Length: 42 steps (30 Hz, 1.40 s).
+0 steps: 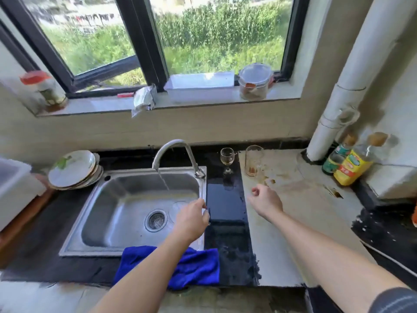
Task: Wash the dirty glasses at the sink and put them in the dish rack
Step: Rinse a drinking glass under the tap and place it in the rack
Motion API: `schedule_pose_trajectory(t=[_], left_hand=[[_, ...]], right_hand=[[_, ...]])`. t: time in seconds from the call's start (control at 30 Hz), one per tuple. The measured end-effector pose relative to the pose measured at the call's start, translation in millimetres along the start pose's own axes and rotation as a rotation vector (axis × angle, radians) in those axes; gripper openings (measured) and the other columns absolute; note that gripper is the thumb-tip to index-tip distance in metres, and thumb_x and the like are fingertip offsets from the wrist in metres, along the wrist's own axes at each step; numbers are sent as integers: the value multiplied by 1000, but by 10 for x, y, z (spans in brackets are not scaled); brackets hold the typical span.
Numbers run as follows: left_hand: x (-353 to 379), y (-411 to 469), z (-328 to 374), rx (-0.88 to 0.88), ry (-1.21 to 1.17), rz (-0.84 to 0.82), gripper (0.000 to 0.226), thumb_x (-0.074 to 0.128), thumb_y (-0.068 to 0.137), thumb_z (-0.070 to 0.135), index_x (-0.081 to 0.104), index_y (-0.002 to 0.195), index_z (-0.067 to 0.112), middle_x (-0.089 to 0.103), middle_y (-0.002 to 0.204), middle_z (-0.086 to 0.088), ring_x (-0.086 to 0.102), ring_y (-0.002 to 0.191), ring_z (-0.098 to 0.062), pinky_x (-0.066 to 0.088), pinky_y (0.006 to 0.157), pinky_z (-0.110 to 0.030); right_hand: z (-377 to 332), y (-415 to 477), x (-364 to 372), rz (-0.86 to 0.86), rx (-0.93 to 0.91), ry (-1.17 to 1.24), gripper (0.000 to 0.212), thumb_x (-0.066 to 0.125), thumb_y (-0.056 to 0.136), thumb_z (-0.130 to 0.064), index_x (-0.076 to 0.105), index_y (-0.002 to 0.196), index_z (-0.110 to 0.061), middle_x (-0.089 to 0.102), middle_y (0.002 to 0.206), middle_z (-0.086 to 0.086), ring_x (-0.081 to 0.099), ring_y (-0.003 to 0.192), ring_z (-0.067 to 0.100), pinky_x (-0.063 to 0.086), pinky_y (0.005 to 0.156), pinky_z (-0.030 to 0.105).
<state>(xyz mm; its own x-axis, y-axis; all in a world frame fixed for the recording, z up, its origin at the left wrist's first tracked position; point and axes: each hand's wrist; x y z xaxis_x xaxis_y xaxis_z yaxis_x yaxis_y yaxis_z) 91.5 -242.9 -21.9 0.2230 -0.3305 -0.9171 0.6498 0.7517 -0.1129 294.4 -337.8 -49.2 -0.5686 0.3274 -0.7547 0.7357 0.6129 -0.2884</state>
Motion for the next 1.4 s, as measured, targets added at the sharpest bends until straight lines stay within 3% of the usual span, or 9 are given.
schedule_pose_trajectory(t=[0.33, 0.57, 0.7, 0.83, 0.93, 1.03, 1.2, 1.33, 1.4], left_hand=[[215, 327, -538, -246, -67, -14, 22, 47, 94, 29, 58, 108, 17, 68, 103, -5, 60, 95, -26, 42, 75, -33], [229, 457, -1064, -345, -133, -62, 23, 48, 92, 28, 59, 108, 17, 67, 104, -5, 59, 101, -25, 43, 79, -32], [195, 712, -1352, -346, -201, -114, 19, 50, 90, 28, 60, 103, 17, 69, 95, -5, 61, 92, -27, 45, 75, -33], [155, 927, -1715, -354, -287, -181, 13, 51, 90, 28, 57, 95, 17, 68, 87, -8, 62, 82, -29, 46, 69, -35], [127, 1012, -2013, -406, -387, -226, 9, 51, 89, 27, 54, 88, 19, 65, 81, -7, 59, 72, -28, 49, 66, -38], [123, 1079, -2308, -458, -439, -255, 7, 51, 88, 22, 53, 81, 19, 60, 73, 0, 54, 70, -23, 41, 63, -31], [148, 1154, -2579, -668, -928, -331, 17, 46, 86, 12, 45, 69, 16, 43, 64, -5, 39, 51, -18, 32, 49, -23], [187, 1147, -2666, -890, -1380, -420, 12, 51, 96, 24, 57, 101, 15, 54, 88, -8, 56, 71, -26, 55, 67, -38], [223, 1159, -2680, -938, -1583, -384, 17, 53, 96, 19, 56, 112, 14, 52, 100, -13, 58, 79, -33, 57, 70, -43]], right_hand=[[-886, 1577, 384, -13, -114, -3, 90, 75, 75, -32, 25, 149, -26, 46, 144, 6, 48, 127, 32, 44, 100, 46], [-970, 1802, 586, -11, -150, -83, 61, 74, 81, -27, 45, 134, -19, 56, 125, 15, 53, 114, 35, 43, 91, 40], [-1153, 1546, 430, 73, -204, -61, 57, 76, 76, -38, 52, 127, -26, 61, 121, 5, 56, 111, 27, 45, 86, 36], [-1473, 987, 348, 144, -274, -99, 50, 77, 70, -47, 56, 114, -34, 63, 104, -8, 61, 94, 17, 44, 72, 29], [-1644, 610, 639, 43, -228, -111, 45, 75, 65, -56, 55, 102, -40, 62, 94, -16, 62, 82, 9, 50, 70, 31], [-1802, 423, 1147, -150, -140, -83, 49, 75, 64, -58, 54, 105, -42, 63, 96, -16, 62, 87, 9, 52, 77, 34], [-2145, 430, 1842, -297, -82, 33, 55, 78, 68, -52, 55, 113, -32, 60, 103, -12, 58, 95, 9, 49, 80, 30], [-2302, 535, 2138, -342, 53, 204, 52, 81, 63, -53, 56, 101, -29, 61, 101, -9, 63, 91, 14, 58, 80, 40], [-2343, 575, 2164, -351, 106, 262, 45, 82, 66, -48, 59, 98, -26, 61, 95, -10, 66, 85, 16, 61, 70, 36]])
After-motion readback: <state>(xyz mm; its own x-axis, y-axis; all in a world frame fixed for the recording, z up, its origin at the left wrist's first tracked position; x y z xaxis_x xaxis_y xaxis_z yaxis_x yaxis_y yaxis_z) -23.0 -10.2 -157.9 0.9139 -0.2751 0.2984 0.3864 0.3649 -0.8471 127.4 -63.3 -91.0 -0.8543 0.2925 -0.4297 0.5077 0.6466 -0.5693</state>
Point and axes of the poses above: each hand's wrist, its own y-axis towards the middle knuckle, its own x-axis out of the palm, z = x × y
